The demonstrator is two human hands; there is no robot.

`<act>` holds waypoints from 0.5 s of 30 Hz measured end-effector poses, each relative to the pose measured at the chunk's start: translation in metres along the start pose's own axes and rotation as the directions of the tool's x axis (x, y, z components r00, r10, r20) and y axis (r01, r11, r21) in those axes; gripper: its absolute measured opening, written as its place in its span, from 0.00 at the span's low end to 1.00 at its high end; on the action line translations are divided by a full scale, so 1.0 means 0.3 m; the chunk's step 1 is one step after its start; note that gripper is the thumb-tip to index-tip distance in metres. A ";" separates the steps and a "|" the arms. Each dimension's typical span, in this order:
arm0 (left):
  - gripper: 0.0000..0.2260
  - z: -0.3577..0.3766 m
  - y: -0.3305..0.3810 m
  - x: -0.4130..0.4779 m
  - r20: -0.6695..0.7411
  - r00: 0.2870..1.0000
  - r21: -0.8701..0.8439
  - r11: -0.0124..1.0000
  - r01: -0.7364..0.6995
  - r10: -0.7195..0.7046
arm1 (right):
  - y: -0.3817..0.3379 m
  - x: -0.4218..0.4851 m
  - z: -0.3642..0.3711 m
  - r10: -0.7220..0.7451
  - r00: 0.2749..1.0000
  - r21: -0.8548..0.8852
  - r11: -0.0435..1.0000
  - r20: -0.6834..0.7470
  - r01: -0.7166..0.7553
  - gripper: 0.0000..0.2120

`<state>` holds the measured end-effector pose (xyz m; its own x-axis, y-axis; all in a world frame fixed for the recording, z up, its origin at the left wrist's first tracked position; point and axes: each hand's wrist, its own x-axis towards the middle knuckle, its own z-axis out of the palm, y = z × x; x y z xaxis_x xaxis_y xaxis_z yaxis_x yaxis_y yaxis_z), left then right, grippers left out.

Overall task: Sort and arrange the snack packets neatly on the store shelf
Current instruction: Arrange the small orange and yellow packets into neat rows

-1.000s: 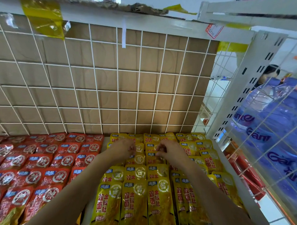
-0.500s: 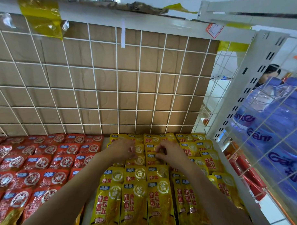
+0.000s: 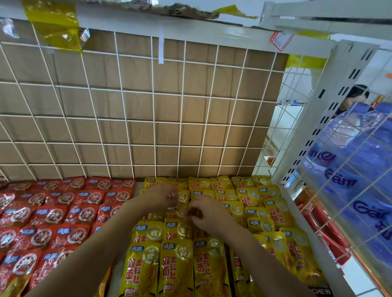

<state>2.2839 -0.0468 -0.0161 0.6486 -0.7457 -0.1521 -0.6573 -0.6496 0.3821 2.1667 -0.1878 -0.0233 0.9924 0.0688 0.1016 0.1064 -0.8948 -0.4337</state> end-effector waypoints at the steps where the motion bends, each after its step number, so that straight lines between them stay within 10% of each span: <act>1: 0.09 0.000 0.000 0.000 -0.004 1.000 0.002 1.000 -0.003 0.003 | -0.001 -0.002 0.007 0.018 1.000 0.019 1.000 0.012 -0.018 0.07; 15: 0.08 0.005 -0.010 0.003 -0.050 0.998 -0.072 0.997 -0.039 0.035 | -0.002 -0.011 0.007 0.054 0.998 0.159 0.986 0.025 -0.057 0.07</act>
<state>2.2859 -0.0456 -0.0186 0.6435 -0.7598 -0.0924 -0.6527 -0.6078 0.4524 2.1635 -0.1867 -0.0252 0.9979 0.0319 0.0555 0.0581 -0.8156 -0.5757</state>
